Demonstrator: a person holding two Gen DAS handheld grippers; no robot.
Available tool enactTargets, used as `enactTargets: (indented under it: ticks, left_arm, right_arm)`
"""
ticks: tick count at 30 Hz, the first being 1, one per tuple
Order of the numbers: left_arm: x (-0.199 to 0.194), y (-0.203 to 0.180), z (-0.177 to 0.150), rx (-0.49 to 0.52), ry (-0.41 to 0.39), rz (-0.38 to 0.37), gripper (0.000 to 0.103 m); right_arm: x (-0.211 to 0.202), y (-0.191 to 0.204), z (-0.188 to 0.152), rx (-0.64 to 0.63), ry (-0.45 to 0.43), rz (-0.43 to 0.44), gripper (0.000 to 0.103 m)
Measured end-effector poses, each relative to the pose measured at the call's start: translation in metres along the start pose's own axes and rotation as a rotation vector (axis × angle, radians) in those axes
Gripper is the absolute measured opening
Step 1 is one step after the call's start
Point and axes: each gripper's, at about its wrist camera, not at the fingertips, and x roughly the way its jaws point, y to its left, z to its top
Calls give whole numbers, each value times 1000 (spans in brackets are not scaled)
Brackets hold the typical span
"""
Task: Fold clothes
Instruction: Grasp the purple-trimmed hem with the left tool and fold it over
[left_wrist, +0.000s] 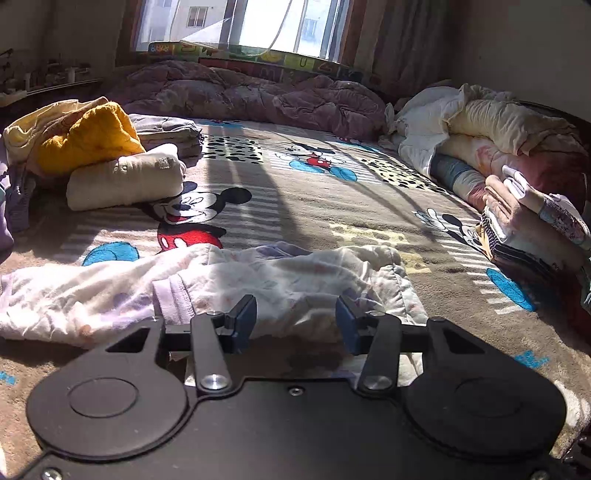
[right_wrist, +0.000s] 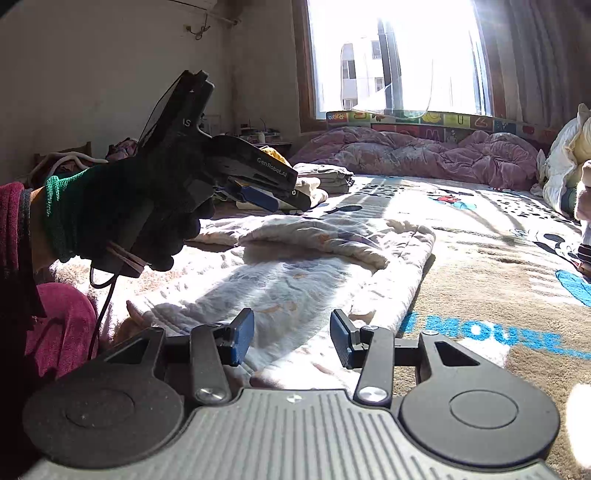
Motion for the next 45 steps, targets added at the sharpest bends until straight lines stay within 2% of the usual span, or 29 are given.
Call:
enactTargets:
  ticks: [3,5,8,12,16,21,22,23,24,30,34,38,40,41,43,44,45]
  left_arm:
    - [-7,46,-3,-188,5,30,47]
    - [-7,65,1,-288,1,7,46]
    - [2,77,6,-381,-1,-44,47]
    - [28,87,10,-434,12,-41,47]
    - [53,101,9,-477,18,-83,47]
    - [70,112,2,-514,45,-100,45]
    - [71,112,3,-506,44,-109,41]
    - [69,111,4,-489,41,-122,30]
    - [67,109,6,-472,35,-138,10]
    - [29,66,23,-233,-102,-277,6]
    - [4,23,20,-44,-148,-396,5]
    - [-16,-26,7,159,-160,-502,3]
    - [-21,-45,0,244,-151,-509,3]
    - [-21,-49,-3,262,-139,-487,3]
    - [-12,-35,0,180,-108,-398,9]
    - [-8,-21,1,115,-100,-343,18]
    - [-4,-4,3,41,-95,-283,49]
  right_arm:
    - [-4,-20,1,102,-16,-8,47]
    - [-3,-32,1,159,-28,-11,47]
    - [-1,-45,0,236,-43,-9,47]
    - [7,-58,-1,283,-42,-28,47]
    - [18,-67,-4,308,-22,-42,47]
    - [30,-73,-6,334,-4,-10,47]
    - [33,-73,-6,331,1,-3,47]
    - [36,-72,-5,328,6,4,47]
    - [39,-71,-5,325,11,12,47]
    - [50,-60,-2,326,17,64,47]
    - [49,-59,-4,374,7,94,47]
    - [38,-78,-11,549,-47,132,47]
    - [31,-92,-19,663,-77,147,48]
    - [28,-99,-22,713,-89,151,48]
    - [23,-106,-28,759,-103,140,48]
    - [21,-107,-28,762,-104,136,48]
    - [20,-108,-29,764,-105,133,48]
